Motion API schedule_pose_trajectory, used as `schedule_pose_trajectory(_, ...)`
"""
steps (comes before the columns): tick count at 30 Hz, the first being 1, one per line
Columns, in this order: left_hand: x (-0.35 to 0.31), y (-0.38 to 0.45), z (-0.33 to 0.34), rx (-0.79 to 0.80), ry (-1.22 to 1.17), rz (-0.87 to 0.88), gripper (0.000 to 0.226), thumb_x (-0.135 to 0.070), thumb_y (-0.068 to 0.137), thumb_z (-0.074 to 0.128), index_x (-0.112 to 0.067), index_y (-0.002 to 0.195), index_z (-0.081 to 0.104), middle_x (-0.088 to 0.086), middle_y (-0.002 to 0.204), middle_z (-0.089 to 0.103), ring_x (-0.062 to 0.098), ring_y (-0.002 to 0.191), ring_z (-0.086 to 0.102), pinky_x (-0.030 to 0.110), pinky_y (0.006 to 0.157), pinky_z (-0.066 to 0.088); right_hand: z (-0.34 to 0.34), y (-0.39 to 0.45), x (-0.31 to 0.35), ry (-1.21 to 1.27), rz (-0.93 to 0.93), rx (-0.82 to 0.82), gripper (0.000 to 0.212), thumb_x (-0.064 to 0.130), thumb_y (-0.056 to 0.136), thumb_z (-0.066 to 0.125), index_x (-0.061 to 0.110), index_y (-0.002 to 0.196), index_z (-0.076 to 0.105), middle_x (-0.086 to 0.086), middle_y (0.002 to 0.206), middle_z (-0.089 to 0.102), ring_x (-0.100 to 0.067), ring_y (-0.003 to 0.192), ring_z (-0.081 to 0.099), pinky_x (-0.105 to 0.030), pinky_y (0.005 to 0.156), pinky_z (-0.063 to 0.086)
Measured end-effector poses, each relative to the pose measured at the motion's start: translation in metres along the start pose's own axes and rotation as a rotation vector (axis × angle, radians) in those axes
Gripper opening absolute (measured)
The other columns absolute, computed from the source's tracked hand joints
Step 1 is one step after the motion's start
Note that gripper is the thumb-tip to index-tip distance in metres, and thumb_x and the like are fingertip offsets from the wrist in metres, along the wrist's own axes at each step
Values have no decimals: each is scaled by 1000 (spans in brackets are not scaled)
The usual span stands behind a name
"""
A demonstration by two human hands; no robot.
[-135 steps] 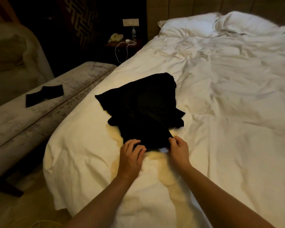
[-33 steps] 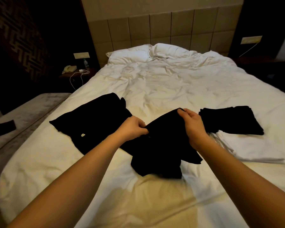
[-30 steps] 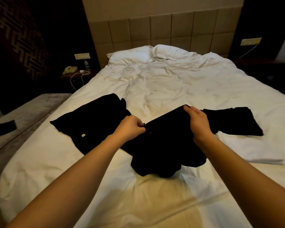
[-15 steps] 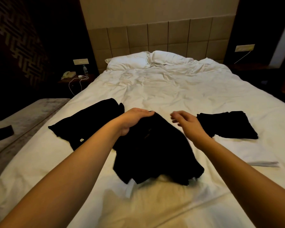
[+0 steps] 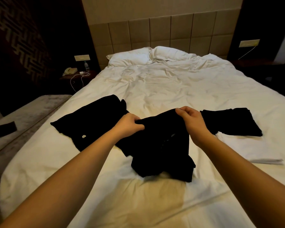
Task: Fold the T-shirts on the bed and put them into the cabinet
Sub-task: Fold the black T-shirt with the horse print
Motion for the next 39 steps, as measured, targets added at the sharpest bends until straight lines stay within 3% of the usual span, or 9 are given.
schedule_pose_trajectory(3, 15, 4, -9, -101, -103, -60, 27, -21, 88, 70, -4, 71, 58, 15, 65, 49, 23, 60, 47, 31, 57, 32, -8, 3, -4, 6, 9, -79, 19, 28, 95, 64, 12, 89, 71, -13, 93, 73, -25, 85, 71, -39, 81, 57)
schedule_pose_trajectory(8, 19, 9, -20, -214, -423, -150, 27, -26, 84, 75, 1, 93, 74, 23, 86, 72, 34, 80, 71, 38, 73, 53, -17, 9, -11, -21, 43, -126, 20, 32, 93, 68, 12, 90, 73, -9, 92, 74, -24, 84, 73, -37, 79, 61)
schedule_pose_trajectory(14, 22, 16, -20, -123, -935, -343, 24, -33, 86, 68, -11, 94, 73, 7, 82, 73, 24, 72, 70, 35, 76, 55, -21, 11, -15, -242, 70, 74, 41, 44, 84, 75, 6, 72, 68, 3, 56, 61, -8, 53, 61, -18, 49, 45)
schedule_pose_trajectory(21, 38, 25, -11, -133, -882, -363, 33, -35, 87, 69, -8, 106, 73, 12, 100, 74, 26, 83, 72, 37, 84, 57, -33, 12, -33, -416, 92, 81, 44, 50, 86, 70, 11, 65, 65, 9, 47, 55, -9, 49, 53, -17, 45, 41)
schedule_pose_trajectory(24, 32, 26, -1, -28, -923, -382, 26, -36, 92, 64, -10, 95, 70, 7, 89, 73, 23, 77, 70, 33, 75, 55, -24, 16, -41, -539, -13, 94, 39, 57, 82, 71, 22, 100, 68, 3, 90, 70, -15, 81, 67, -32, 75, 57)
schedule_pose_trajectory(26, 22, 28, 8, 73, -925, -382, 24, -34, 93, 60, -11, 94, 67, 6, 88, 70, 22, 78, 68, 33, 76, 52, -7, 16, -41, -529, -107, 140, 60, 57, 82, 70, 26, 130, 55, 6, 119, 60, -11, 105, 61, -31, 90, 51)
schedule_pose_trajectory(29, 5, 30, 23, 204, -834, -336, 31, -32, 96, 56, -7, 108, 70, 10, 96, 71, 25, 86, 67, 34, 80, 51, 28, 12, -34, -318, -55, 309, 78, 55, 81, 71, 24, 146, 41, 8, 133, 54, -9, 117, 57, -30, 98, 48)
schedule_pose_trajectory(35, 13, 42, 46, 235, -713, -302, 41, -38, 96, 61, -7, 121, 69, 16, 110, 69, 28, 88, 68, 35, 77, 55, 50, 29, -48, -257, 111, 314, 32, 35, 89, 72, 16, 114, 68, -3, 102, 74, -17, 86, 74, -41, 88, 59)
schedule_pose_trajectory(39, 37, 43, 67, 260, -767, -225, 59, -60, 84, 67, -14, 121, 70, 9, 118, 72, 28, 107, 68, 35, 94, 50, 43, 45, -62, -96, 188, 152, 23, 25, 92, 69, 9, 107, 71, -9, 97, 76, -24, 86, 74, -44, 87, 59)
Point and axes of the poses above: each hand's wrist, its own y-axis towards the middle knuckle, its own z-axis out of the palm, x = y × z, the point moved 3 cm from there along y, towards the middle knuckle
